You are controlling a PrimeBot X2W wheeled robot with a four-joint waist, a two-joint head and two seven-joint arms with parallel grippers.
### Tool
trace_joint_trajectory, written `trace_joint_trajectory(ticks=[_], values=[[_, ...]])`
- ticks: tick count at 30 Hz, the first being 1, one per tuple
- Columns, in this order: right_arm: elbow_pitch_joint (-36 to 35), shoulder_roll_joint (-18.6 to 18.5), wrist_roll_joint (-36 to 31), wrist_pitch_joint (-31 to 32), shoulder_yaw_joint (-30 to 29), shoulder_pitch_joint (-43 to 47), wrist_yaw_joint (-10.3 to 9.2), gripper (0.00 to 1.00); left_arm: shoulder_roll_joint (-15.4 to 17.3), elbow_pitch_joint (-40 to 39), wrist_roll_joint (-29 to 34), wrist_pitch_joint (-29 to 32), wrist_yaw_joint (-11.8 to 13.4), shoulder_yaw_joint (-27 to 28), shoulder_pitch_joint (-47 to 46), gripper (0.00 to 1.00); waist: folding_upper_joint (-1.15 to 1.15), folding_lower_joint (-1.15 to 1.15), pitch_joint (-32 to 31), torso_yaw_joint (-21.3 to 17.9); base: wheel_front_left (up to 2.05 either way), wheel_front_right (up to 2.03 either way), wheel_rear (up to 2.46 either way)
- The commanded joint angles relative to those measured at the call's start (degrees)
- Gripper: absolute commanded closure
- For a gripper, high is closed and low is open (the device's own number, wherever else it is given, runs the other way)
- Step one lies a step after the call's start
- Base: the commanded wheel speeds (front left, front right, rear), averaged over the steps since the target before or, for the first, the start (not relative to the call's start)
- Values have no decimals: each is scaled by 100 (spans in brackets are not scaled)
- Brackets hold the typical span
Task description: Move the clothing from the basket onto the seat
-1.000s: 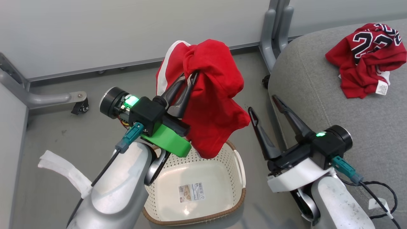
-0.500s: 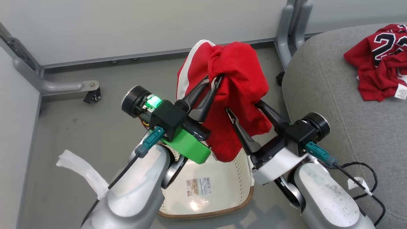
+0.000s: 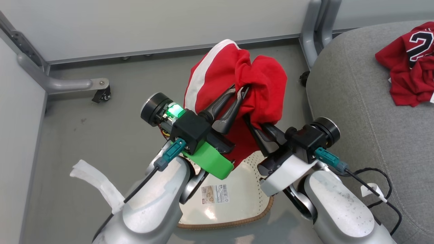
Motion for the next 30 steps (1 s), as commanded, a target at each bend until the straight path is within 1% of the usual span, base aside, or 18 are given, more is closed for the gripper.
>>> trace_joint_trajectory(ticks=[1,10,11,12,24,30], values=[[-14,-6,37,-13,-2,19,-4,100,-26,8,-47,-20,-20,5,-13,100,0,0,3,-7,0,0,0],[17,-11,50,-13,-2,80,-4,100,-35,36,-20,-20,-33,61,-8,100,0,0,11,-48,0,0,0],[17,-9,49,-13,-7,79,-4,100,-35,32,-9,-20,-34,75,-8,48,0,0,16,-54,0,0,0],[17,-9,51,-13,-14,78,-4,100,-38,35,6,-20,-34,83,-6,0,0,0,19,-57,0,0,0],[3,-15,36,-13,-113,98,-4,100,-57,76,118,-19,-30,153,32,0,0,0,61,-100,0,0,0],[-8,12,0,-13,-240,144,-4,100,-40,84,191,-12,-26,183,75,0,0,0,108,-238,0,0,0]])
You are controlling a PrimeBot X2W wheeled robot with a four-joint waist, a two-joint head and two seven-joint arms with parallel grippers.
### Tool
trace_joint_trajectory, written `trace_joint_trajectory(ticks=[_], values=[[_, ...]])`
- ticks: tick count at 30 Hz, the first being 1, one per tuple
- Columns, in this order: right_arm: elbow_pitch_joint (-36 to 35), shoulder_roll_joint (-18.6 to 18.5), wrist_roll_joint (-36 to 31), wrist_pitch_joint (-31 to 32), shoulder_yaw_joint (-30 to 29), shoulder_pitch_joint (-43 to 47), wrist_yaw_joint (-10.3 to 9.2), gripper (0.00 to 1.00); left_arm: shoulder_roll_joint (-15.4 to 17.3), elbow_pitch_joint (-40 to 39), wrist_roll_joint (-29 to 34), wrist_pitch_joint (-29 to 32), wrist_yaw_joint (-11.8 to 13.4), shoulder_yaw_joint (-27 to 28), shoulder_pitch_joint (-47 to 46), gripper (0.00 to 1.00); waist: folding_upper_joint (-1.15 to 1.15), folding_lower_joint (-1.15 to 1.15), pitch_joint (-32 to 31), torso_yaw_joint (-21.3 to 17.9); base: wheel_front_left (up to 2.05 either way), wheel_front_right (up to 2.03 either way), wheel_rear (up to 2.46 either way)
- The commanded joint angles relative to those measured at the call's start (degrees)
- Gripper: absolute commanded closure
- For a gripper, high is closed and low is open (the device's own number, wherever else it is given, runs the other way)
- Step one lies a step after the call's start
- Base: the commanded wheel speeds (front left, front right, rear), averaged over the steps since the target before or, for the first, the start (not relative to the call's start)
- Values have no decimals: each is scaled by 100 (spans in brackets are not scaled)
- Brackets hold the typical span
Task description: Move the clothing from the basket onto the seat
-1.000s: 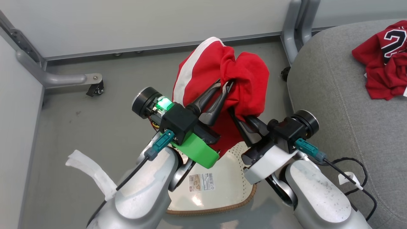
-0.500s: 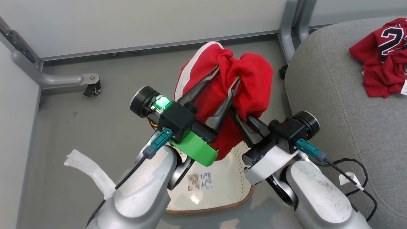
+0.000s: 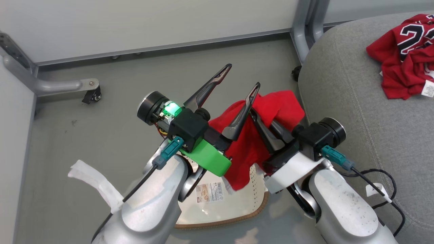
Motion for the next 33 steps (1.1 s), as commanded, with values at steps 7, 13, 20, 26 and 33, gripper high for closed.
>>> trace_joint_trajectory(ticks=[7,13,20,26,33], values=[[-110,47,-110,-13,-359,196,-4,100,80,25,107,-1,-14,11,103,0,0,0,131,-422,0,0,0],[-219,77,-178,-13,-757,325,-4,100,140,56,144,-2,-25,-61,94,0,0,0,267,-863,0,0,0],[-404,116,-240,-13,-1255,453,-4,100,219,85,186,-2,-34,-153,34,0,0,0,462,-1437,0,0,0],[-564,154,-285,-13,-1599,563,-4,100,287,111,191,-2,-29,-237,-88,0,0,0,641,-1930,0,0,0],[-734,181,-331,-13,-1996,713,-4,100,364,159,201,-2,-30,-314,-208,0,0,0,827,-2356,0,0,0]])
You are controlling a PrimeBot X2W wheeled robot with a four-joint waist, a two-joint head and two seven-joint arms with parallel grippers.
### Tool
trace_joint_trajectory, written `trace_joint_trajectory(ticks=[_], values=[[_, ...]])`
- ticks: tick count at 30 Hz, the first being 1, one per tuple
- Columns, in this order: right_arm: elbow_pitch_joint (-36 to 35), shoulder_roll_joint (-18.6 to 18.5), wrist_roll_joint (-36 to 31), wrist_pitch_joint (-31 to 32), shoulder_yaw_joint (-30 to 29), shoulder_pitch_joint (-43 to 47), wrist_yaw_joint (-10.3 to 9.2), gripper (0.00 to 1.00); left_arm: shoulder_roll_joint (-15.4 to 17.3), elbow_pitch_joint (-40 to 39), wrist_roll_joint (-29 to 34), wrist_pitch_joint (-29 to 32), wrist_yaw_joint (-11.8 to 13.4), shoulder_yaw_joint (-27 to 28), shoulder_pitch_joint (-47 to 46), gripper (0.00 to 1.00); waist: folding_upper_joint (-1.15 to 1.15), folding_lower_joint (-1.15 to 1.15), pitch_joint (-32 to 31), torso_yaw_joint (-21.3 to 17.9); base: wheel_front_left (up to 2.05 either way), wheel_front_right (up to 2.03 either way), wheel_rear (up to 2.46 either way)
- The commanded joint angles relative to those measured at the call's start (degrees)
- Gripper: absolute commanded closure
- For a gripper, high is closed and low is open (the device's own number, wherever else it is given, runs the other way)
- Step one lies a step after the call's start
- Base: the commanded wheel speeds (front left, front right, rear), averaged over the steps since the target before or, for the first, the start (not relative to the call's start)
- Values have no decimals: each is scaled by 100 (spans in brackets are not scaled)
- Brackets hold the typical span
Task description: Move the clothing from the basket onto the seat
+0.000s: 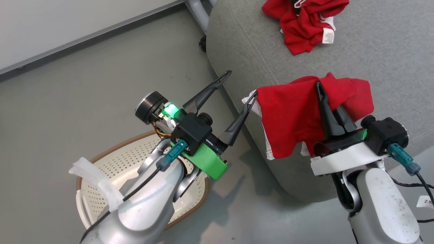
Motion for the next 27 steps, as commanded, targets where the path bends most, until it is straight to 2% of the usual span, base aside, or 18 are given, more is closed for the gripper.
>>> trace_joint_trajectory(ticks=[1,8,14,21,27], values=[[-46,5,-34,-13,-84,85,-4,100,62,25,29,-2,-9,5,-83,0,0,0,218,-309,0,0,0],[-131,15,23,-13,-365,240,-4,100,132,36,-2,-2,7,24,-102,0,0,0,277,-468,0,0,0],[-184,14,117,-13,-519,200,-4,100,200,4,-30,-2,54,83,-47,0,0,0,378,-448,0,0,0],[-398,-1,-128,-13,-828,-375,-4,100,282,-89,-19,-2,112,155,-39,0,0,0,600,-308,0,0,0],[-581,-181,-279,-13,-1146,-1326,-3,100,325,-159,33,-1,131,199,-164,0,0,0,940,-161,0,0,0]])
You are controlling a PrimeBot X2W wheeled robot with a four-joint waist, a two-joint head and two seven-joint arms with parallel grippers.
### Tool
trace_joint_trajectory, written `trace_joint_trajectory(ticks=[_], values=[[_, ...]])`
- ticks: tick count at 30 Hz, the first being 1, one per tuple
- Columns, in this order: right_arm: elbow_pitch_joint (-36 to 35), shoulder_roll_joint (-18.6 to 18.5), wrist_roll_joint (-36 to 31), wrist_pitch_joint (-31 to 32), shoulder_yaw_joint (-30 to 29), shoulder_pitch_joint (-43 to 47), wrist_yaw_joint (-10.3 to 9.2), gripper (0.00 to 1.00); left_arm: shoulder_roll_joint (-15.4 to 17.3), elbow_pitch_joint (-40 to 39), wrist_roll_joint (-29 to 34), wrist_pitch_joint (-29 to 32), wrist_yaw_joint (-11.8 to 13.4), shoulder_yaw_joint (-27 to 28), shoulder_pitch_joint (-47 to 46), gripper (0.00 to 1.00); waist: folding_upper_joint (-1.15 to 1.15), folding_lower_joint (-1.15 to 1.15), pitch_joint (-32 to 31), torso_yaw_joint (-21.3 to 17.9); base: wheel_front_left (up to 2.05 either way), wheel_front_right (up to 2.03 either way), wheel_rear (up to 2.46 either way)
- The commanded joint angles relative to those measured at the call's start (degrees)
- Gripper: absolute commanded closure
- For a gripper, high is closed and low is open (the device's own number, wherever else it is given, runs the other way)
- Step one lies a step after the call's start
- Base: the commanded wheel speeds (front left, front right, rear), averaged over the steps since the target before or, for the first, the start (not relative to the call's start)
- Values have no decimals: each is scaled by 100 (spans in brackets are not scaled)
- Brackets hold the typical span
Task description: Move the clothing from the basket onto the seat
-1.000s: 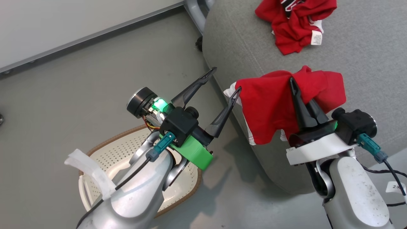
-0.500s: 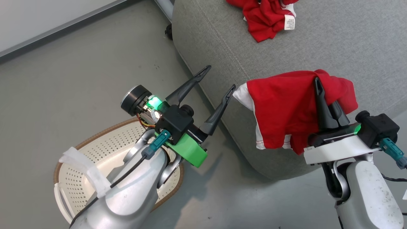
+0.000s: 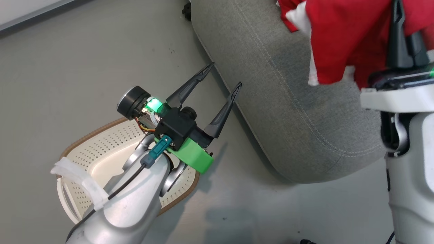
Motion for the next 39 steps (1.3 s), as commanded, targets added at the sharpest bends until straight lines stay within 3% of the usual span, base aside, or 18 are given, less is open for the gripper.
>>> trace_joint_trajectory(ticks=[1,12,24,31,39], values=[[-57,-46,-54,-13,-71,-253,-4,100,45,-26,18,-2,21,29,-144,0,0,0,226,125,0,0,0],[315,-665,-259,-13,-584,-2338,-4,100,126,-88,123,3,-2,-23,-471,0,0,0,1141,412,0,0,0],[1841,-1295,-411,-13,-932,-4024,-4,100,181,-127,189,1,-10,-64,-731,0,0,0,1861,610,0,0,0],[3095,-1428,-656,-13,-1003,-4080,-4,100,102,-156,178,0,7,-76,-785,0,0,0,2061,768,0,0,0],[3713,-1356,-754,-13,-1014,-3615,-4,100,78,-158,173,-1,7,-38,-761,0,0,0,2106,859,0,0,0]])
